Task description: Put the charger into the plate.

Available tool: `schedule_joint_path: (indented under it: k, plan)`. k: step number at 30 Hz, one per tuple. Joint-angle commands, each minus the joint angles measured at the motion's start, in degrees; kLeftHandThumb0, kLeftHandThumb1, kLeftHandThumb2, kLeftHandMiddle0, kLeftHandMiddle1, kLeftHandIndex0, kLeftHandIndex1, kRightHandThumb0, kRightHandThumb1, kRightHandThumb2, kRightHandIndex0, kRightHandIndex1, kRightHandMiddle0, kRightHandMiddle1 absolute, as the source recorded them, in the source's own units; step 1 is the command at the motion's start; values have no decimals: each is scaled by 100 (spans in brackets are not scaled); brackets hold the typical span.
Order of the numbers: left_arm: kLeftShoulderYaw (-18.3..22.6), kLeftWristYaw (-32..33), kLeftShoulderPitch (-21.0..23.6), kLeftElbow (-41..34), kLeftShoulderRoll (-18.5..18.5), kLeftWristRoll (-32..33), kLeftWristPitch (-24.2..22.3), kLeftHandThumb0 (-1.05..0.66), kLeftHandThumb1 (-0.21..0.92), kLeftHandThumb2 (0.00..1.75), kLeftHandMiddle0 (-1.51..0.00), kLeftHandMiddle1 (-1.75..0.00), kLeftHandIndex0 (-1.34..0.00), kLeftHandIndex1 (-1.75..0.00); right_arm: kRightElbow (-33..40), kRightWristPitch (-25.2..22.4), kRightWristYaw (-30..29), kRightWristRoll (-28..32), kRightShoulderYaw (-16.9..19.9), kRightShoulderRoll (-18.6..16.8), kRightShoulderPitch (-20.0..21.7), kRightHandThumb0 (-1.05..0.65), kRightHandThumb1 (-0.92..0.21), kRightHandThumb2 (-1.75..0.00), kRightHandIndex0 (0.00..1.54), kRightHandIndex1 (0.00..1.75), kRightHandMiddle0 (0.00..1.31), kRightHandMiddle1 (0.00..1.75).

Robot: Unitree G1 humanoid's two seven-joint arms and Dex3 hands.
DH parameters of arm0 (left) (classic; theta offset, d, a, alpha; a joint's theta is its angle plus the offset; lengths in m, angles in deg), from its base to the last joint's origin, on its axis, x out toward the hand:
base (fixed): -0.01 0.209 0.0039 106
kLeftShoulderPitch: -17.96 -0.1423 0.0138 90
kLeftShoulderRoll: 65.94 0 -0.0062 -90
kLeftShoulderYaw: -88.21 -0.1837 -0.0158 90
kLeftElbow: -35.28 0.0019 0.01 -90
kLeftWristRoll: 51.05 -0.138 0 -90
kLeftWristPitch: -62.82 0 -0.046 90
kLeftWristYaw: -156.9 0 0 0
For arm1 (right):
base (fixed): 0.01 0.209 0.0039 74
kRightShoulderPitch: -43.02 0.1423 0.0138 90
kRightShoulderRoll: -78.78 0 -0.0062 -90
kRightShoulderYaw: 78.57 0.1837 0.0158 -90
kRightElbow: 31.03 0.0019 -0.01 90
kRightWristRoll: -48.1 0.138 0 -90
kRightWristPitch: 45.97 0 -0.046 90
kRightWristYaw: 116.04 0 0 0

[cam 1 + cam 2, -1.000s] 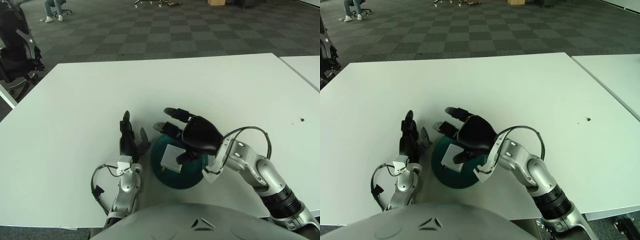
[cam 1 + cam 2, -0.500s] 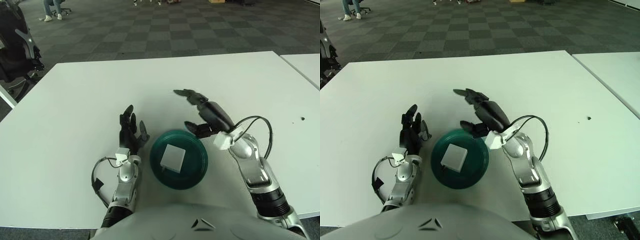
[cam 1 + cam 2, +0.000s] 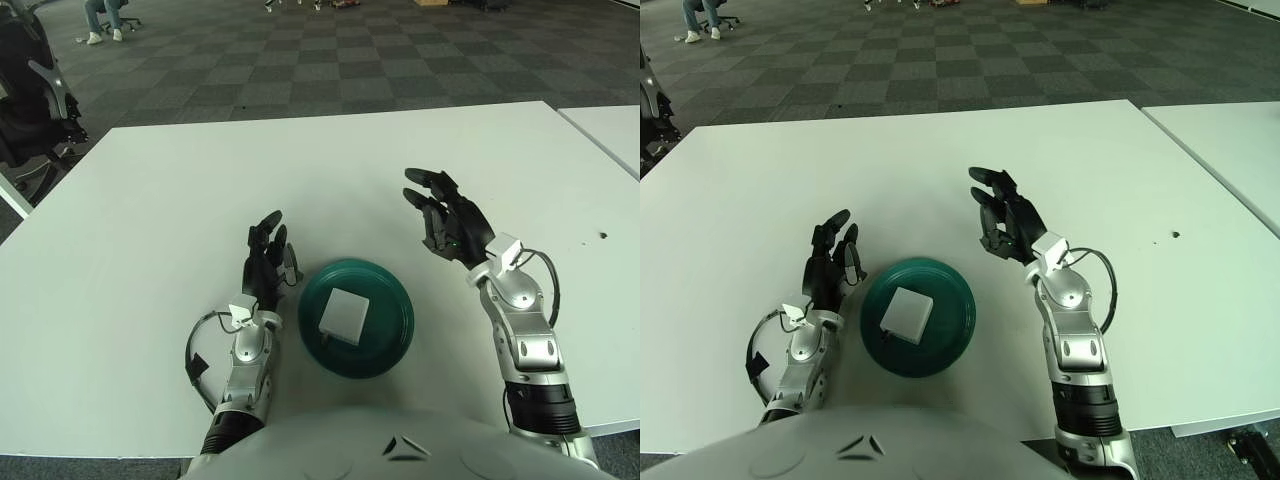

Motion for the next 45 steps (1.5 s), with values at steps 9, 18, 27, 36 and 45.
schedule_joint_path:
  k: [9, 18, 27, 36, 45]
  plan:
    - [8, -500, -1304, -197, -162, 48, -214, -91, 92, 90, -30, -4, 0, -89, -1707, 725, -33, 304, 246, 19, -341, -75, -92, -80, 40, 6, 0, 80]
    - [30, -794, -1775, -685, -95, 247, -248, -86, 92, 91, -30, -3, 0, -85, -2695, 660, -458, 324, 391, -156, -29, -79, -92, -76, 34, 2, 0, 76]
    - [152, -764, -1919, -881, 47, 226, 40, -82, 92, 94, -27, -1, 0, -76, -2700, 1076, -1007, -22, -14, -550, -604, -80, -92, -81, 26, 0, 0, 72]
    - [237, -544, -1848, -833, 25, -109, 139, -83, 92, 99, -22, 0, 0, -63, -3388, 2163, -1127, -149, -204, -688, -866, -82, -92, -82, 16, 1, 0, 50]
    - [341, -500, -1764, -656, -84, -199, 164, -86, 92, 100, -21, 0, 0, -62, -4592, 2857, -1087, -95, -108, -677, -641, -88, -92, -84, 3, 0, 0, 23]
